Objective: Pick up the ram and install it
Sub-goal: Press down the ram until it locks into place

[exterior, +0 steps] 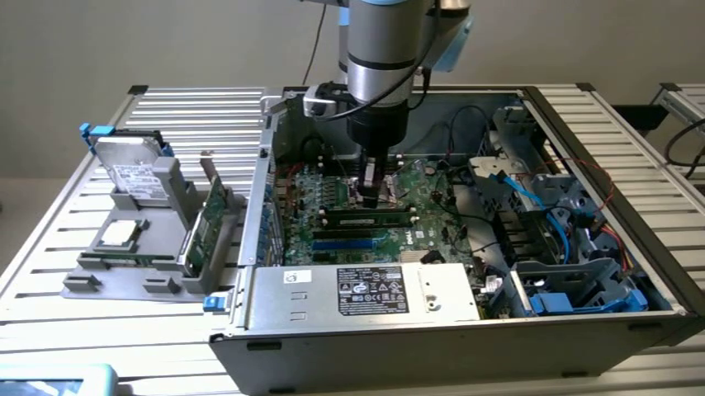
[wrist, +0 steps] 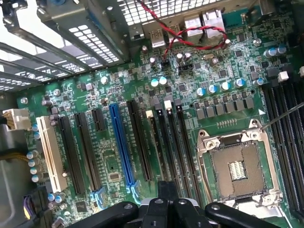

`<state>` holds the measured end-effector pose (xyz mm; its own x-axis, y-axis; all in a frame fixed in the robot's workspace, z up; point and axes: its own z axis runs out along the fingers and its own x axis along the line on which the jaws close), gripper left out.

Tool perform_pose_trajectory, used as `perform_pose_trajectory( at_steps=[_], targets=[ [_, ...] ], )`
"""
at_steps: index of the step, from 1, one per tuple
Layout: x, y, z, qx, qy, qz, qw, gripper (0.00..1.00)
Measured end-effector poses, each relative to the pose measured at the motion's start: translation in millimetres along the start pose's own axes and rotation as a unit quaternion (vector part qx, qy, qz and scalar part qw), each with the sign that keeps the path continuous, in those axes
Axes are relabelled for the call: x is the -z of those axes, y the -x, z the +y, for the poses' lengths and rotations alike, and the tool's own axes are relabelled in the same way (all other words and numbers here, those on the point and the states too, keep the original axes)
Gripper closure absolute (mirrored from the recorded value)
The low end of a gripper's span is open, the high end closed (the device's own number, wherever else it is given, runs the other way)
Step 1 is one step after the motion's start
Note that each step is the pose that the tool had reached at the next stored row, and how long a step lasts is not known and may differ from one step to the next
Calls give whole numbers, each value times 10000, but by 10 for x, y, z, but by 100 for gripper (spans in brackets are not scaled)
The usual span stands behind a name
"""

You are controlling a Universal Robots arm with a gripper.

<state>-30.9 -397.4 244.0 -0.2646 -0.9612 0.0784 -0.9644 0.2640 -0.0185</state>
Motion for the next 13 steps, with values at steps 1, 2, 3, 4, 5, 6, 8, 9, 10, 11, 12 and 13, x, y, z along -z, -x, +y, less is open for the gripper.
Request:
perform_pose_trajectory(
  at_steps=[1,2,3,4,5,6,8,9,10,11,12,13],
  targets=[
    [0,0,0,-81,6,1,10000,89],
    [0,0,0,-151,12,3,9999,89],
    [0,0,0,-222,17,4,9998,89],
    [0,0,0,-291,23,5,9996,89],
    [0,0,0,-358,28,6,9994,89],
    [0,0,0,-430,33,8,9991,89],
    [0,0,0,-570,44,10,9984,89],
    [0,0,0,-641,49,11,9979,89],
    [0,0,0,-713,55,13,9974,89],
    [0,0,0,-783,61,14,9969,89],
    [0,0,0,-854,66,15,9963,89],
    [0,0,0,-926,72,17,9957,89]
  ],
)
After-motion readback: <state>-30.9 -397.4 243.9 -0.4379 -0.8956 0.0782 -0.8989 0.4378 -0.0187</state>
